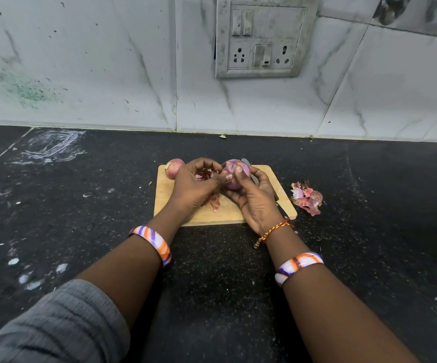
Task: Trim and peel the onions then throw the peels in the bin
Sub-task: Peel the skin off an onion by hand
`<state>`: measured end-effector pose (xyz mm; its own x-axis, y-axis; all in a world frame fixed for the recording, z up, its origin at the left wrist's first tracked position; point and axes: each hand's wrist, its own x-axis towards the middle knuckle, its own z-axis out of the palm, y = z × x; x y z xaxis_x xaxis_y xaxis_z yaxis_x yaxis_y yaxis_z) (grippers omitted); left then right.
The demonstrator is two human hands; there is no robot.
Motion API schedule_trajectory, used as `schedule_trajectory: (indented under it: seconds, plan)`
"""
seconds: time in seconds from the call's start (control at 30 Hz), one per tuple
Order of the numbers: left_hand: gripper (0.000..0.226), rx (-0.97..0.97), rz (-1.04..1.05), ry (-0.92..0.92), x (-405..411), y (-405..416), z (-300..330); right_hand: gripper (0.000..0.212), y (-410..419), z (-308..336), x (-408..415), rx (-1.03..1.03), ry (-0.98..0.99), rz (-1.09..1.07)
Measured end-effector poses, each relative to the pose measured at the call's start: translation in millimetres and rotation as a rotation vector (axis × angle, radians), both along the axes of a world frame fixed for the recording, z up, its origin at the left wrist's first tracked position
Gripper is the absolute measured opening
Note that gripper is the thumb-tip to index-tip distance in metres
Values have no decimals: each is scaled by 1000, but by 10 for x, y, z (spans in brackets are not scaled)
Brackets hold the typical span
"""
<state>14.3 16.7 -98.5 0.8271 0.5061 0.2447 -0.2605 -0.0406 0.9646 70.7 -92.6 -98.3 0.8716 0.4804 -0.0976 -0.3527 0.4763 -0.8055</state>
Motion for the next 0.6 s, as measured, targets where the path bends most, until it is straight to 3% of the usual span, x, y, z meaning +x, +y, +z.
schedule_trajectory:
  seconds: [0.17, 0.4, 0.6]
  plan:
    - [18, 74, 40, 15, 17, 23, -48, 50, 1, 21, -8, -15, -31, 4]
    - [13, 93, 3, 50, 11, 15, -42, 43, 12, 26, 7, 35, 12, 42]
    - [24, -46, 24, 102, -14, -15, 22, 37, 12, 77, -33, 33, 4, 52]
